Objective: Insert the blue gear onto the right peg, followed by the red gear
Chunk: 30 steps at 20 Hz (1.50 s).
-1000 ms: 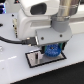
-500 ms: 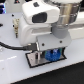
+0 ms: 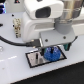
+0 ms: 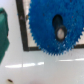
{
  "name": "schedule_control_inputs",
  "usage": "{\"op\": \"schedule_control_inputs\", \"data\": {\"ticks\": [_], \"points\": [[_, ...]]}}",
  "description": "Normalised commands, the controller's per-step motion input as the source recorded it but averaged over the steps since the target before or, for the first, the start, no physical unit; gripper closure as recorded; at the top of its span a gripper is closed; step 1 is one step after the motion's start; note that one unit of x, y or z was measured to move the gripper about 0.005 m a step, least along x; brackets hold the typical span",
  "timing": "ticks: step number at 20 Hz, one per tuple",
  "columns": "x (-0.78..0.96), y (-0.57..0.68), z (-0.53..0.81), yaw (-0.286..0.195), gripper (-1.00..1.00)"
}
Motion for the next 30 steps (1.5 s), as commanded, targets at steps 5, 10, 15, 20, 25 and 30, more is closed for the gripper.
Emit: {"op": "schedule_control_inputs", "data": {"ticks": [5, 10, 15, 20, 25, 30], "points": [[-0.49, 0.17, 0.27, 0.0, -1.0], [-0.65, 0.23, 0.02, 0.0, -1.0], [-0.6, 0.23, -0.01, 0.0, -1.0], [-0.55, 0.18, -0.14, 0.0, -1.0], [-0.39, 0.09, -0.34, 0.0, -1.0], [-0.36, 0.1, -0.42, 0.0, -1.0]]}}
